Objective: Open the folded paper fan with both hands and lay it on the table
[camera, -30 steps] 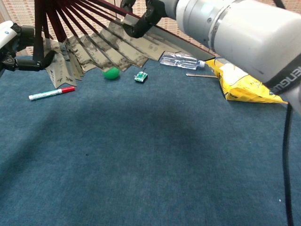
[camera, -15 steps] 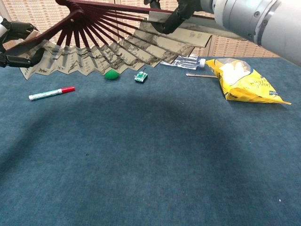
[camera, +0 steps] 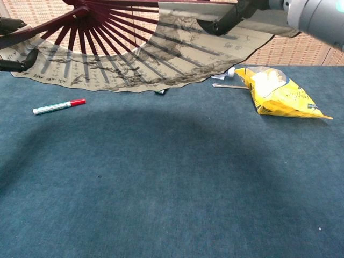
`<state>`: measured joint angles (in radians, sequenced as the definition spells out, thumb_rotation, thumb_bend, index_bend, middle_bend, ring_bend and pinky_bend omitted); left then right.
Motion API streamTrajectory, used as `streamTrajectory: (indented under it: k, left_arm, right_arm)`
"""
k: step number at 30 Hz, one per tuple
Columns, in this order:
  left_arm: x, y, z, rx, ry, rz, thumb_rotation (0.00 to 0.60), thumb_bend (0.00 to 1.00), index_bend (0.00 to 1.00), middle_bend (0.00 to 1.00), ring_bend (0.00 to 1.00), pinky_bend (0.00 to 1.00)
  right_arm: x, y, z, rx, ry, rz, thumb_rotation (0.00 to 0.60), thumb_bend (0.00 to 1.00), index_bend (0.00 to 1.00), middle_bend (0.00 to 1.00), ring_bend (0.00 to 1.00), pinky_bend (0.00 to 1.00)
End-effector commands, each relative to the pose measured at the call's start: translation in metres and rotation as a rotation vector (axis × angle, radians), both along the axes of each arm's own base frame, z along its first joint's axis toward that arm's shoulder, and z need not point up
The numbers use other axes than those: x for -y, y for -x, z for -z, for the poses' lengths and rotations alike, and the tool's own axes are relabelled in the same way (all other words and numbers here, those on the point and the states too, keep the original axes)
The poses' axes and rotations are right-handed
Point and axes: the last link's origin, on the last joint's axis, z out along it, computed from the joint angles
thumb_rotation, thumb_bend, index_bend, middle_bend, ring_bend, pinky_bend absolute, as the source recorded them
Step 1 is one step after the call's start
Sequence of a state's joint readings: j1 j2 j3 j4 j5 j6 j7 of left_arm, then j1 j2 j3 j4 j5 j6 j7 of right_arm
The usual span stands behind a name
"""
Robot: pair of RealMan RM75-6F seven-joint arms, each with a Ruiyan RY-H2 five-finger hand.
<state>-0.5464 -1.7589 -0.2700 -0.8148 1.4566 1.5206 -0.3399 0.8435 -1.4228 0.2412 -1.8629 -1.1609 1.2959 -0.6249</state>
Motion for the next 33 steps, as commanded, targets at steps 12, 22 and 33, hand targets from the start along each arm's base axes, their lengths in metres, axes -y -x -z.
streamTrajectory:
  k: [12, 22, 33]
  left_arm:
    - [0.01, 0.021, 0.021, -0.187, -0.011, 0.0, 0.6, 0.61, 0.51, 0.55, 0.36, 0.19]
    - [0.029, 0.043, 0.062, -0.424, 0.085, -0.065, 0.6, 0.53, 0.04, 0.13, 0.13, 0.07]
    - [0.042, 0.063, 0.076, -0.589, 0.127, -0.121, 0.6, 0.49, 0.0, 0.01, 0.03, 0.05]
  right_arm:
    - [-0.02, 0.043, 0.026, -0.015, 0.07, -0.07, 0.6, 0.67, 0.77, 0.19, 0.0, 0.04]
    - [-0.039, 0.094, 0.066, 0.003, 0.034, -0.035, 0.6, 0.64, 0.55, 0.19, 0.0, 0.04]
    - [-0.071, 0.129, 0.085, -0.048, -0.063, 0.032, 0.6, 0.51, 0.13, 0.11, 0.0, 0.04]
